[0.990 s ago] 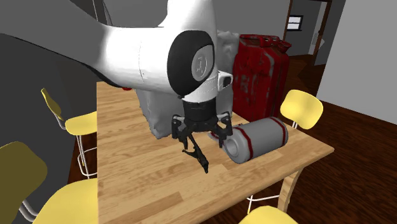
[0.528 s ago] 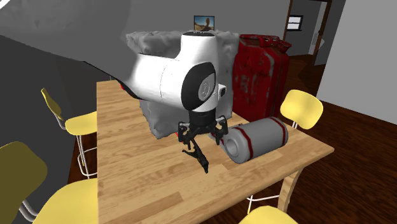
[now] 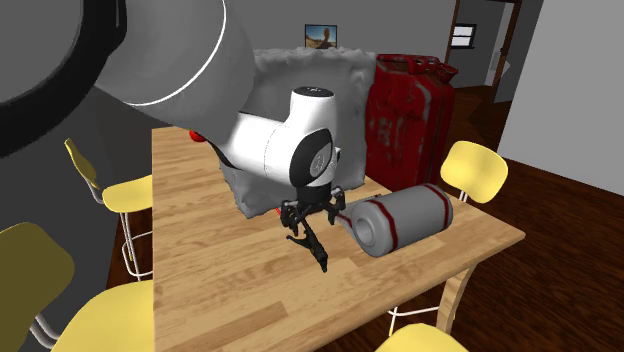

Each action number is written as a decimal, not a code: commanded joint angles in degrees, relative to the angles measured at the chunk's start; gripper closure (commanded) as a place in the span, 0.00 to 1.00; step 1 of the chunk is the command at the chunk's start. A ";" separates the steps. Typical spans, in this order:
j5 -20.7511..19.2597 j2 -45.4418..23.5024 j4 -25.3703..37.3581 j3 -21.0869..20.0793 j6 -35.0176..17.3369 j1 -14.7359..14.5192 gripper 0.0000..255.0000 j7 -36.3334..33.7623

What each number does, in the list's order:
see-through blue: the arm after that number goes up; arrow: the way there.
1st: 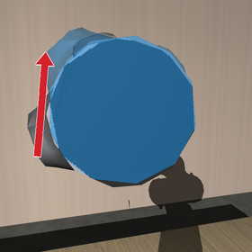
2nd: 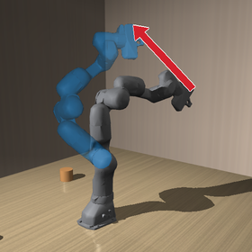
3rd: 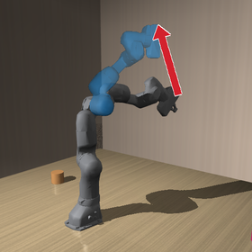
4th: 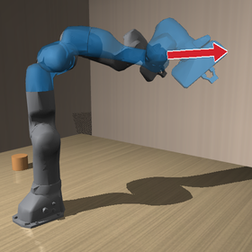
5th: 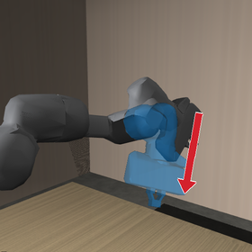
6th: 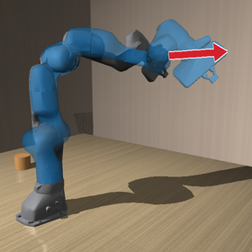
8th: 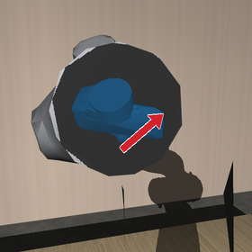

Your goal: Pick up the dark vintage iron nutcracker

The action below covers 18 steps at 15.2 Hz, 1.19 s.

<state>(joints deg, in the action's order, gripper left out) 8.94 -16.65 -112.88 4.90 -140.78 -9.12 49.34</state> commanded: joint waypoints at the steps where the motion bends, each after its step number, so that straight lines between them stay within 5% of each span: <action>1: 0.54 -2.27 1.36 -0.56 -0.97 0.08 0.00 1.24; 9: 1.50 -5.37 0.32 -1.06 -5.06 0.37 0.00 2.18; 10: 1.51 -5.43 0.33 -1.07 -5.12 0.38 1.00 2.20; 18: 1.49 -5.45 0.36 -1.07 -5.10 0.34 1.00 2.15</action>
<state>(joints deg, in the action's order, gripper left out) 10.43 -22.05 -112.51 3.82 -145.88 -8.78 51.50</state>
